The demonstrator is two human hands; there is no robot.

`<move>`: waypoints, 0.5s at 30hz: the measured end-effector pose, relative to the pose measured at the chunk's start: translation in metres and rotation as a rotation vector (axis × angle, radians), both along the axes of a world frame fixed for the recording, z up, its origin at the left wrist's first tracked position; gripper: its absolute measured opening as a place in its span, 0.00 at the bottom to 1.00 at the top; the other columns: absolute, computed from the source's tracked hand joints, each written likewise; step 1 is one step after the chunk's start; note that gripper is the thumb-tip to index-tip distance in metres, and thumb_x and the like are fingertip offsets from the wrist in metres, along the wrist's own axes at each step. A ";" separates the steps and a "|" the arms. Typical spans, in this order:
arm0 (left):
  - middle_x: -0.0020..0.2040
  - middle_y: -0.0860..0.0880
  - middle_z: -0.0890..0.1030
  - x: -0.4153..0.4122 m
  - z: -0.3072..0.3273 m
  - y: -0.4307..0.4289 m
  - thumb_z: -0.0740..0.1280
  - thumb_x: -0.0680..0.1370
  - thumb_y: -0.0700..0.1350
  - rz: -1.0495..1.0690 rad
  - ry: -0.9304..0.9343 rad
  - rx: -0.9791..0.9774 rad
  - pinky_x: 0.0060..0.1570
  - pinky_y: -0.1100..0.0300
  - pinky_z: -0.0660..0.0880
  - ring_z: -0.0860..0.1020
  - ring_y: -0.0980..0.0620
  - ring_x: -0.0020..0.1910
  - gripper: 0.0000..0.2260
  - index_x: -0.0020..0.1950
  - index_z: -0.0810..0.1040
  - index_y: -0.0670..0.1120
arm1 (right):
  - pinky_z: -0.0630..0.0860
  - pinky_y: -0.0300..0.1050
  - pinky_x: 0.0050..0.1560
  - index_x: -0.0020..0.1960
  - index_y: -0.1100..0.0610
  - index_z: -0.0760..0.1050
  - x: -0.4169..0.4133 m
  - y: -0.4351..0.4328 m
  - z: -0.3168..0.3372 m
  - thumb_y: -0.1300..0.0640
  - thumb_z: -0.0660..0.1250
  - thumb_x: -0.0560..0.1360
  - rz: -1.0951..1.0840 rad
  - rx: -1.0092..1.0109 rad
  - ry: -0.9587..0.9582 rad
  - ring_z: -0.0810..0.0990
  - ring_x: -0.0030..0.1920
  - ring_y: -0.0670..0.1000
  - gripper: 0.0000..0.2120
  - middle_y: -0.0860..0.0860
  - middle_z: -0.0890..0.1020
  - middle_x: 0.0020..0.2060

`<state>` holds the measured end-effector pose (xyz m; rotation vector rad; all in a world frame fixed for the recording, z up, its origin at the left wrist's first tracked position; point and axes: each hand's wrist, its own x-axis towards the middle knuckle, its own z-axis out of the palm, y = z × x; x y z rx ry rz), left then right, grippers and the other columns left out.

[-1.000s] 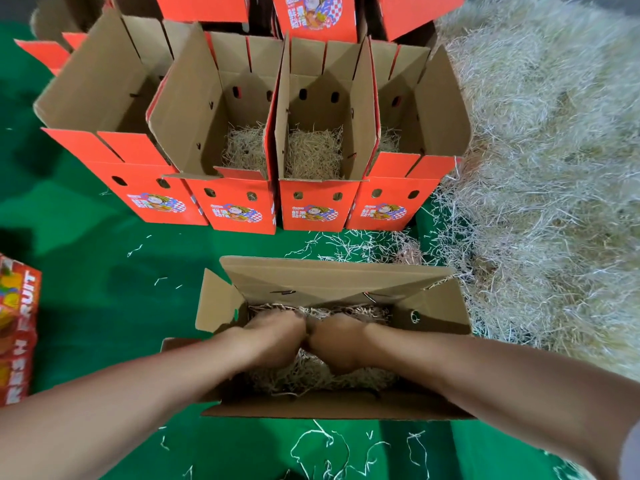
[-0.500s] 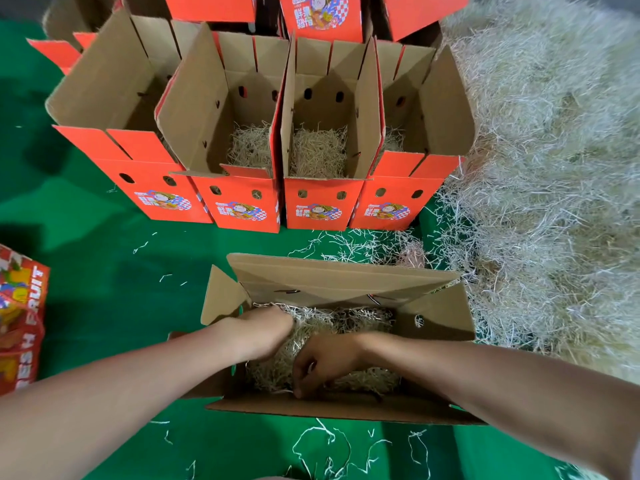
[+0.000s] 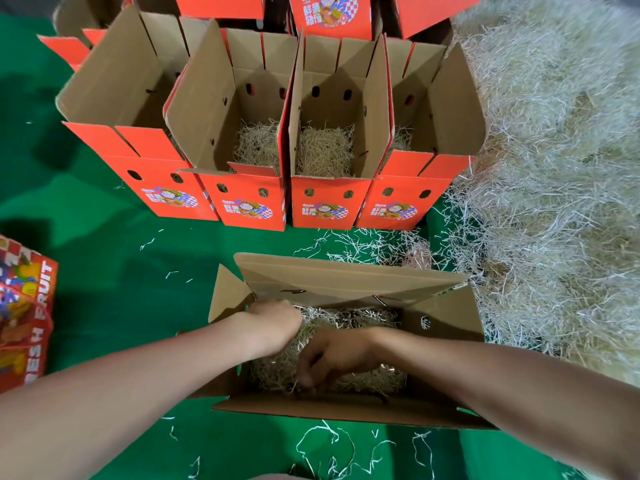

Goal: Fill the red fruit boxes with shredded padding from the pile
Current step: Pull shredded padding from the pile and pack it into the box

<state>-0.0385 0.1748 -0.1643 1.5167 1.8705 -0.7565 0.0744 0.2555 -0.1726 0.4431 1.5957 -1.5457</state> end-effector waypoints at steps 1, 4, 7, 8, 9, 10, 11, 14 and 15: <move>0.54 0.40 0.77 0.002 0.001 0.001 0.58 0.74 0.28 -0.051 0.033 -0.039 0.46 0.53 0.73 0.77 0.41 0.52 0.14 0.56 0.76 0.38 | 0.76 0.37 0.37 0.41 0.59 0.75 -0.001 0.004 -0.004 0.69 0.62 0.76 -0.111 0.070 -0.036 0.76 0.35 0.46 0.08 0.52 0.77 0.37; 0.63 0.43 0.74 0.010 0.000 0.001 0.58 0.80 0.39 -0.271 0.069 -0.291 0.51 0.56 0.72 0.74 0.45 0.61 0.13 0.65 0.73 0.41 | 0.76 0.45 0.42 0.48 0.65 0.77 0.002 0.021 -0.020 0.65 0.61 0.76 0.084 0.742 0.083 0.80 0.43 0.55 0.07 0.59 0.80 0.41; 0.63 0.40 0.74 0.016 -0.016 0.001 0.59 0.80 0.39 -0.454 -0.116 -0.347 0.54 0.57 0.72 0.75 0.43 0.60 0.15 0.66 0.70 0.37 | 0.75 0.48 0.48 0.64 0.64 0.69 0.014 0.024 -0.031 0.65 0.61 0.75 0.507 0.932 0.130 0.78 0.54 0.59 0.17 0.62 0.76 0.56; 0.65 0.39 0.71 0.016 -0.019 -0.001 0.60 0.79 0.39 -0.480 -0.151 -0.318 0.54 0.56 0.73 0.74 0.42 0.61 0.17 0.68 0.68 0.37 | 0.74 0.50 0.51 0.71 0.60 0.61 0.019 0.024 -0.036 0.64 0.63 0.74 0.587 0.877 0.104 0.75 0.58 0.61 0.27 0.62 0.69 0.65; 0.67 0.38 0.69 0.016 -0.022 -0.001 0.60 0.79 0.39 -0.462 -0.161 -0.315 0.55 0.54 0.72 0.72 0.41 0.62 0.19 0.70 0.65 0.38 | 0.73 0.52 0.54 0.75 0.53 0.52 0.023 0.024 -0.038 0.64 0.64 0.73 0.670 0.813 0.072 0.73 0.61 0.61 0.35 0.60 0.59 0.72; 0.69 0.38 0.67 0.016 -0.025 -0.002 0.59 0.79 0.40 -0.427 -0.160 -0.350 0.54 0.53 0.72 0.72 0.41 0.62 0.20 0.71 0.64 0.39 | 0.72 0.53 0.57 0.76 0.48 0.47 0.025 0.025 -0.040 0.64 0.65 0.73 0.761 0.780 0.050 0.70 0.64 0.62 0.40 0.58 0.52 0.74; 0.69 0.38 0.67 0.015 -0.027 -0.003 0.58 0.80 0.40 -0.407 -0.158 -0.418 0.55 0.52 0.72 0.72 0.41 0.61 0.19 0.71 0.65 0.38 | 0.72 0.54 0.58 0.76 0.46 0.44 0.027 0.025 -0.041 0.64 0.66 0.73 0.837 0.792 0.031 0.69 0.65 0.62 0.42 0.58 0.50 0.75; 0.65 0.36 0.72 0.016 -0.031 -0.001 0.58 0.79 0.37 -0.371 -0.125 -0.504 0.59 0.49 0.70 0.73 0.40 0.61 0.15 0.65 0.70 0.34 | 0.71 0.55 0.60 0.76 0.56 0.50 0.030 0.031 -0.043 0.61 0.66 0.73 0.883 0.954 -0.056 0.69 0.65 0.62 0.37 0.61 0.62 0.71; 0.63 0.36 0.73 0.015 -0.027 0.002 0.59 0.79 0.36 -0.353 -0.122 -0.460 0.57 0.49 0.71 0.73 0.39 0.61 0.14 0.64 0.71 0.33 | 0.71 0.54 0.59 0.74 0.59 0.57 0.029 0.034 -0.041 0.60 0.65 0.74 0.873 0.994 -0.066 0.71 0.64 0.60 0.31 0.61 0.67 0.69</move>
